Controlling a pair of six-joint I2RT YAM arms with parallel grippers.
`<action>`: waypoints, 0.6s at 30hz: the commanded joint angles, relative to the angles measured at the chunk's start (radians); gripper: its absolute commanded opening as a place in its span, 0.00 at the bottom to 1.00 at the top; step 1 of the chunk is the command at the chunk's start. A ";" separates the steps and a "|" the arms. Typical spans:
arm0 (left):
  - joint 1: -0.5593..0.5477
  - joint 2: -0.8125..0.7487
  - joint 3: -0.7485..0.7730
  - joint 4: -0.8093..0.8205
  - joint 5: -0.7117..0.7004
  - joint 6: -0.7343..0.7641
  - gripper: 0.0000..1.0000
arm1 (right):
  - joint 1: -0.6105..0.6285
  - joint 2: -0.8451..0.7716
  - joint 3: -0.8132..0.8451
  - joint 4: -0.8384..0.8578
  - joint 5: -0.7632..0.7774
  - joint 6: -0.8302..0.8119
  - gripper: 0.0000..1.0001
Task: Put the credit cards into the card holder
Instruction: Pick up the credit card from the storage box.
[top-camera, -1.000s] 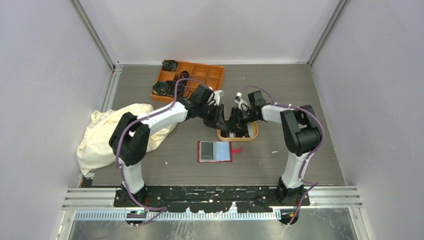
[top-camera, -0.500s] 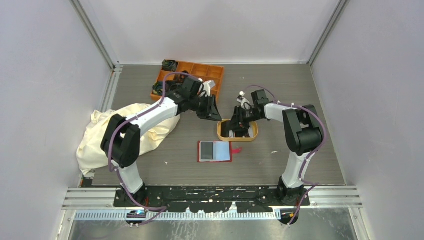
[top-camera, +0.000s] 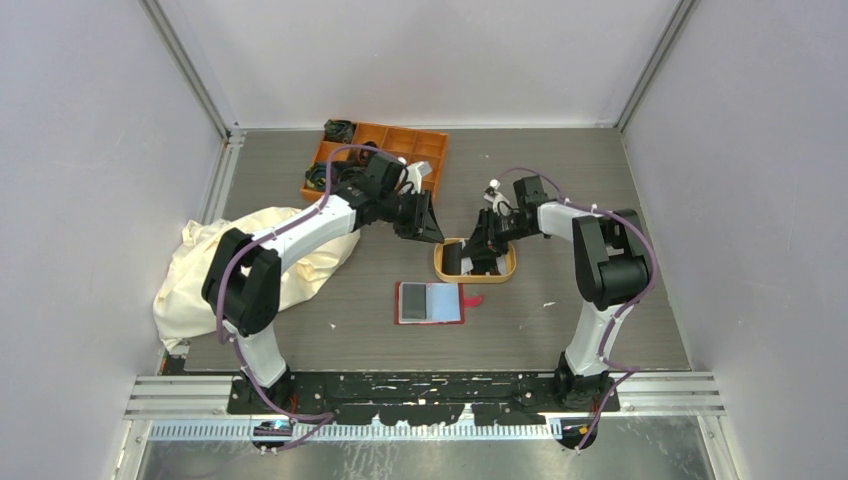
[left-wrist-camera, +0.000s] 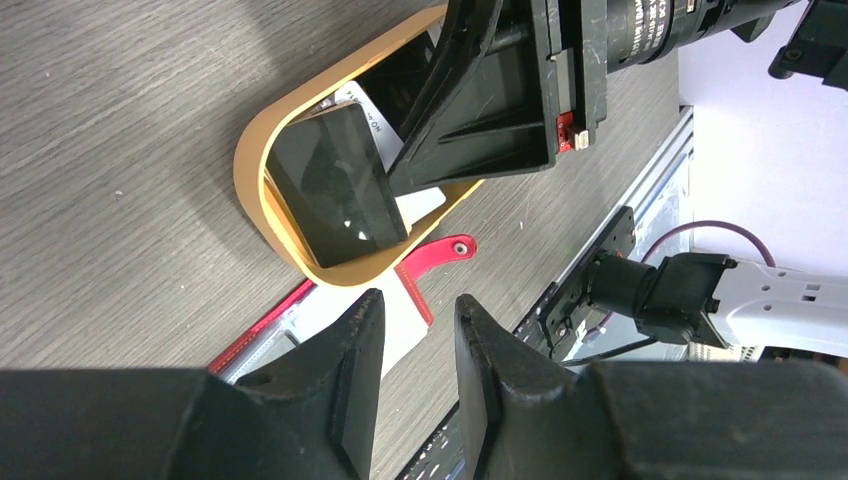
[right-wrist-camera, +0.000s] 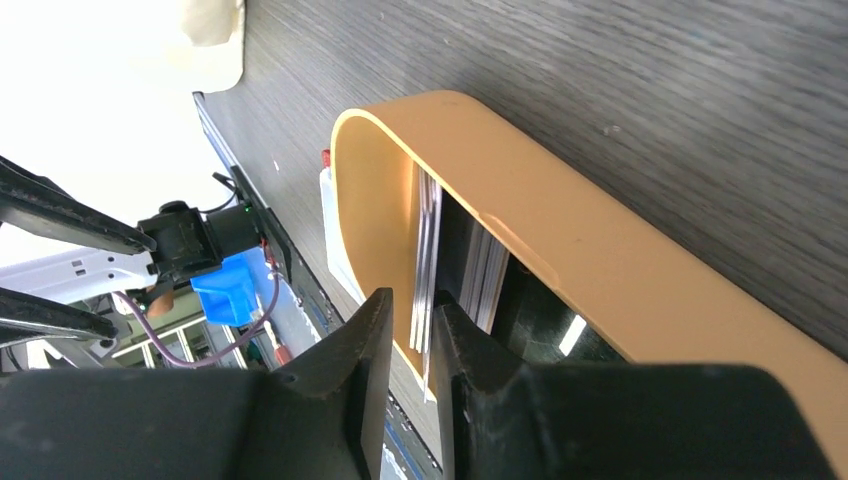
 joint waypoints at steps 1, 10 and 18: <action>0.006 -0.041 0.020 0.030 0.033 0.004 0.33 | -0.010 -0.039 0.045 -0.042 0.019 -0.036 0.24; 0.006 -0.045 0.018 0.030 0.037 0.007 0.33 | -0.033 -0.067 0.062 -0.097 0.073 -0.075 0.07; 0.013 -0.060 0.004 0.066 0.069 0.006 0.35 | -0.055 -0.158 0.137 -0.313 0.257 -0.274 0.01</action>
